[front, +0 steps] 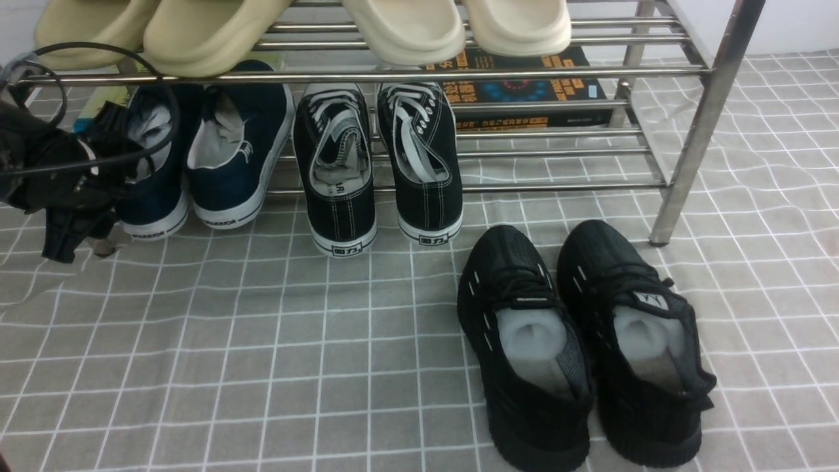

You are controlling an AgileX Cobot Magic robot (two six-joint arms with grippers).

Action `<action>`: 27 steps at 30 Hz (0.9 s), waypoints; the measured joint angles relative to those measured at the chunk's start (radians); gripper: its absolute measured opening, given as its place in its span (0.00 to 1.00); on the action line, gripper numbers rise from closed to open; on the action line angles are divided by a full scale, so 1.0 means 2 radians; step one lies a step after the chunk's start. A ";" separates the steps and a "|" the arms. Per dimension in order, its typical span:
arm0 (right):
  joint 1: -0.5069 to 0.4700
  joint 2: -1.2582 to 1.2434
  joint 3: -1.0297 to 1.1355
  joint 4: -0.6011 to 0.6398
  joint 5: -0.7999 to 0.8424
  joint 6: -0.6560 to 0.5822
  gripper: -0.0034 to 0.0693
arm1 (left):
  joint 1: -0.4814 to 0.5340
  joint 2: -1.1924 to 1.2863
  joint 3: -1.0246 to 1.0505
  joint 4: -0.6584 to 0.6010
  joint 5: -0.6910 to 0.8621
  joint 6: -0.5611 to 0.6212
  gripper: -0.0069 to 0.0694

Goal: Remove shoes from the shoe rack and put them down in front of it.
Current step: Use the left arm to clamp a shoe on the left side of the shoe rack, then use your left arm to remove the clamped shoe from the shoe rack and put it down

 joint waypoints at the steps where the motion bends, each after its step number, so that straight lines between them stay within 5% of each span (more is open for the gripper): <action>1: 0.000 0.000 0.000 0.000 0.000 0.000 0.38 | 0.000 0.000 0.000 0.001 0.000 -0.001 0.41; 3: 0.000 0.000 0.000 0.000 0.000 0.000 0.38 | 0.000 0.000 0.000 0.002 0.005 -0.002 0.26; 6: 0.000 0.000 0.000 0.000 0.000 0.000 0.38 | 0.000 -0.003 0.000 -0.003 0.015 0.001 0.16; 12: 0.000 0.000 0.000 0.000 0.000 0.000 0.38 | 0.000 -0.060 0.001 -0.016 0.120 0.071 0.16; 20: 0.000 0.000 0.000 0.000 0.000 0.000 0.38 | 0.000 -0.164 0.018 -0.116 0.331 0.343 0.16; 27: 0.000 0.000 0.000 0.000 0.000 0.000 0.38 | 0.000 -0.191 0.095 -0.108 0.349 0.330 0.15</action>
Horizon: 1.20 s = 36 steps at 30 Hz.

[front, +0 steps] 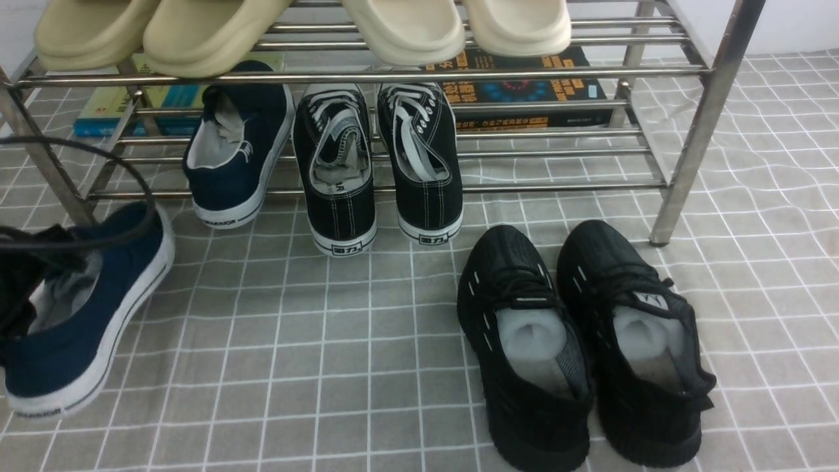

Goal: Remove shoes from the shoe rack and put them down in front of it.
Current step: Use your left arm to remove the clamped shoe from the shoe rack and put it down, then use the left arm to clamp a shoe on the left side of the shoe rack

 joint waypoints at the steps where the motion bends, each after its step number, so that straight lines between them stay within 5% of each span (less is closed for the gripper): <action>1: 0.000 0.000 0.000 0.000 0.000 0.000 0.38 | 0.000 -0.001 0.013 0.003 -0.002 -0.007 0.15; 13: 0.000 0.000 0.000 0.000 0.000 0.000 0.38 | 0.001 -0.004 0.079 0.009 -0.060 -0.018 0.19; 18: 0.000 0.000 0.000 0.000 0.000 0.000 0.38 | 0.001 -0.004 0.072 0.008 -0.050 0.010 0.34; 22: 0.000 0.000 0.000 0.000 0.000 0.000 0.38 | 0.001 -0.008 0.009 0.003 -0.012 0.041 0.59; 27: 0.000 0.000 0.000 0.000 0.000 0.000 0.38 | 0.001 0.001 -0.077 -0.075 -0.036 0.113 0.71; 36: 0.000 0.000 0.000 0.000 0.000 0.000 0.38 | 0.000 0.120 -0.178 -0.198 -0.130 0.181 0.73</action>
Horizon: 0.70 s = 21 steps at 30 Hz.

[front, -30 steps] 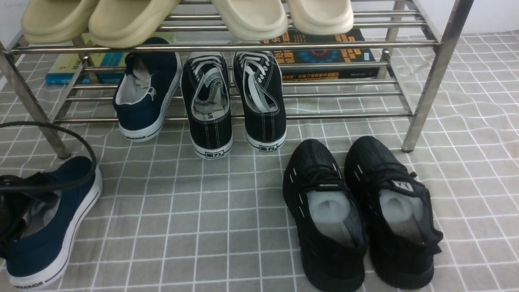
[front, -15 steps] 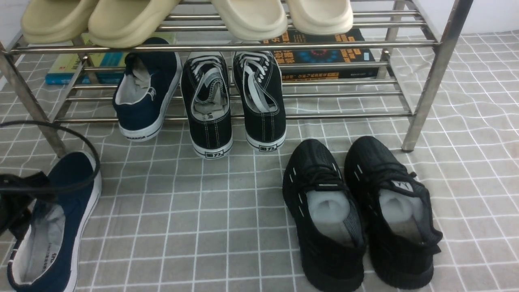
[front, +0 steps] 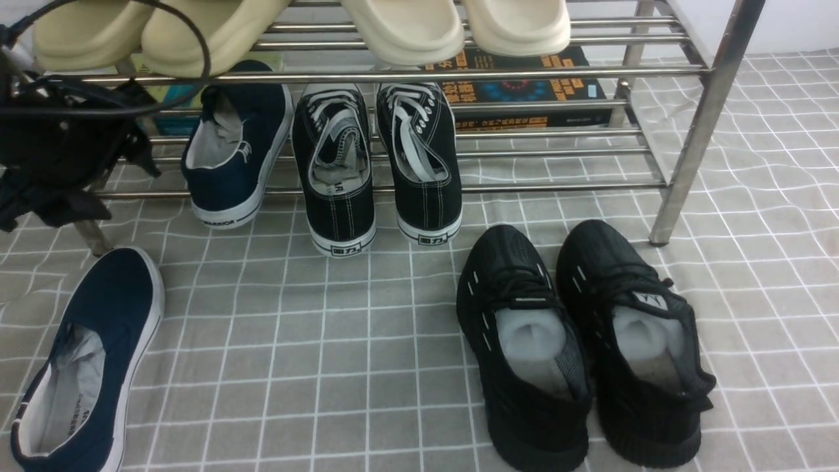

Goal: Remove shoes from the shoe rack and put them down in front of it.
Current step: Use the left arm to clamp a shoe on the left side of the shoe rack

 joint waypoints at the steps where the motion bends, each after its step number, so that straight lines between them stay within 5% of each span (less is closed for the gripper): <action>1: 0.000 0.000 0.000 0.000 0.000 0.000 0.38 | 0.000 0.003 0.000 -0.001 -0.001 0.000 0.73; 17: 0.000 0.000 0.000 0.000 0.000 0.000 0.38 | 0.000 0.117 -0.057 -0.067 -0.050 0.001 0.73; 21: 0.000 0.000 0.000 0.000 0.000 0.000 0.38 | 0.000 0.125 -0.057 -0.073 -0.049 0.001 0.64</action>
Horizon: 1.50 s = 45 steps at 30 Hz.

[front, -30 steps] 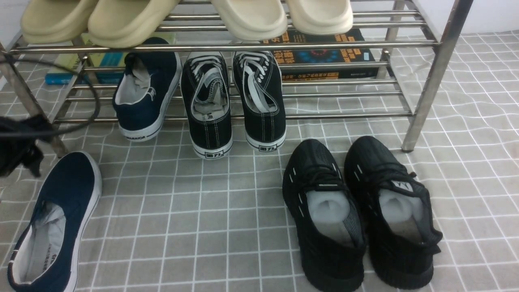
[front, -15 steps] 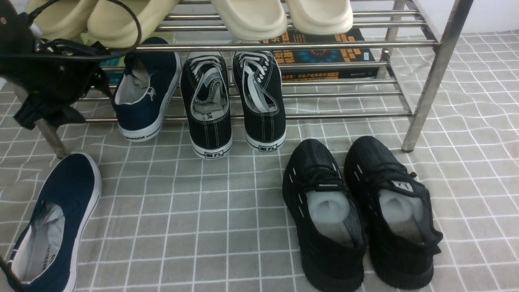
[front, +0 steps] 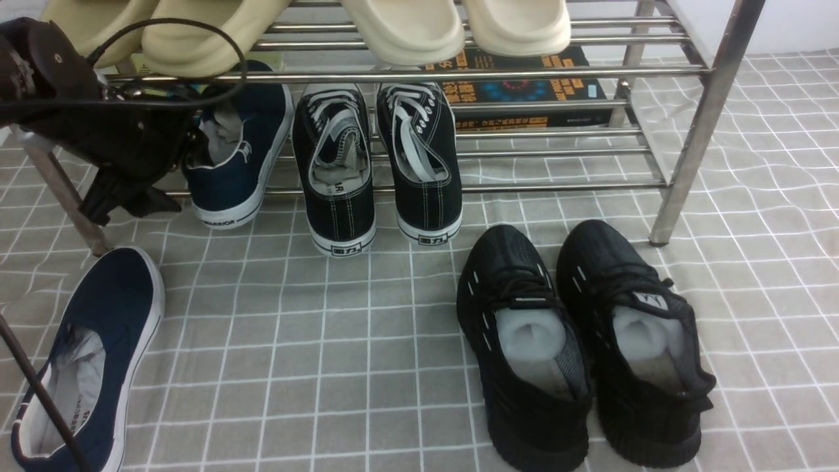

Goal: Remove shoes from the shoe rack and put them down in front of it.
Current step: Use the left arm to clamp a shoe on the left side of the shoe rack, then use your left arm to remove the clamped shoe from the shoe rack and put it down

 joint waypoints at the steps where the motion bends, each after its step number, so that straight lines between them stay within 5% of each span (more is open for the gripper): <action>1: 0.000 0.000 0.000 0.000 0.000 0.000 0.38 | 0.000 0.001 0.000 -0.001 0.001 0.000 0.59; 4: 0.000 0.000 0.000 0.000 0.000 0.000 0.38 | 0.000 0.001 -0.002 -0.001 0.016 0.001 0.30; 8: 0.000 0.000 0.000 0.000 0.000 0.000 0.38 | 0.000 -0.010 0.000 0.012 0.096 0.015 0.14; 16: 0.000 0.000 0.000 0.000 0.000 0.000 0.38 | 0.000 -0.103 0.053 0.093 0.250 0.026 0.13; 29: 0.000 0.000 0.000 0.000 0.000 0.000 0.38 | 0.000 -0.208 0.259 0.072 0.197 0.026 0.14; 39: 0.000 0.000 0.000 0.000 0.000 0.000 0.38 | 0.000 -0.209 0.270 0.057 0.177 0.027 0.15; 45: 0.000 0.000 0.000 0.000 0.000 0.000 0.38 | 0.000 -0.210 0.270 0.032 0.173 0.062 0.30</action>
